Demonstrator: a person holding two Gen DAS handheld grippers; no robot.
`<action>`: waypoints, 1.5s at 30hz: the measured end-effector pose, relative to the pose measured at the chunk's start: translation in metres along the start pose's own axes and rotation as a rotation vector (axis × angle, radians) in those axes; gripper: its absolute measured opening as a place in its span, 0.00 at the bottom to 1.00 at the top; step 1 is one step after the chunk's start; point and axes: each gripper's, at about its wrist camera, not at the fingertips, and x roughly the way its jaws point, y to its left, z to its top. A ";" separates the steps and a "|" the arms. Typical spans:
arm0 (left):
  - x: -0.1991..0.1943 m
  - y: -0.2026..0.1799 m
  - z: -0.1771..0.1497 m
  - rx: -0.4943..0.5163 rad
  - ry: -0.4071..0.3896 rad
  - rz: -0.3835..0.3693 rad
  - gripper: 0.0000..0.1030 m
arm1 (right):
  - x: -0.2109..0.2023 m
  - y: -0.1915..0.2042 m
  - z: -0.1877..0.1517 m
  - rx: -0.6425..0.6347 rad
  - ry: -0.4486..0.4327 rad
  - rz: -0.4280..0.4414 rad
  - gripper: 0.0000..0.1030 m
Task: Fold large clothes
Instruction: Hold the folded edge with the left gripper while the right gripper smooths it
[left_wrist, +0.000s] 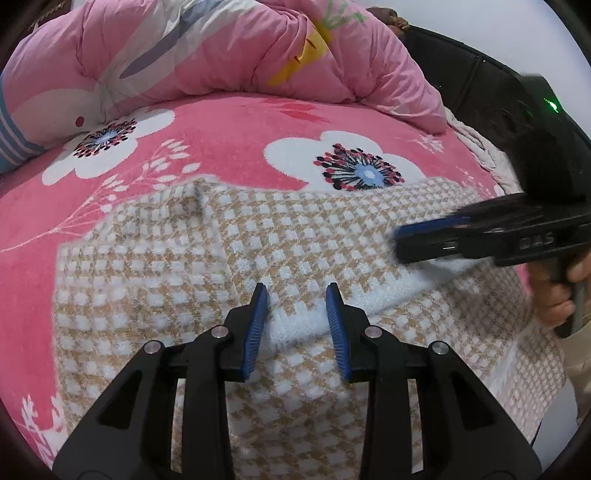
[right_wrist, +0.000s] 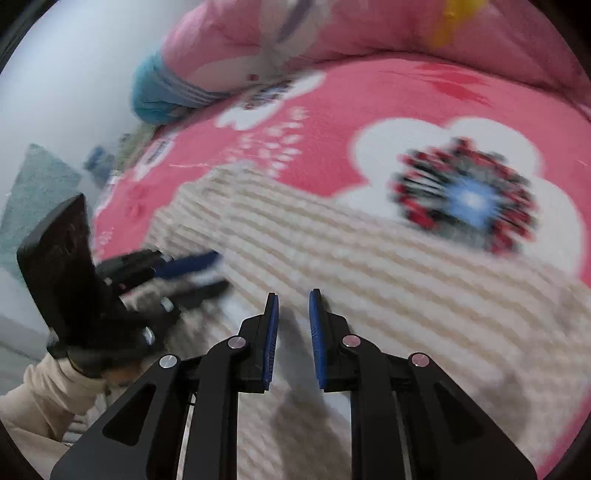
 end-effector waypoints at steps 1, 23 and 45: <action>-0.001 0.000 -0.001 -0.001 -0.004 -0.002 0.31 | -0.010 -0.002 -0.002 -0.002 -0.009 -0.014 0.17; -0.005 0.002 -0.001 -0.009 -0.037 -0.024 0.31 | -0.071 0.009 -0.019 -0.066 -0.154 -0.297 0.28; 0.053 0.003 0.064 -0.005 0.037 0.104 0.39 | -0.004 -0.031 0.003 0.025 -0.093 -0.334 0.47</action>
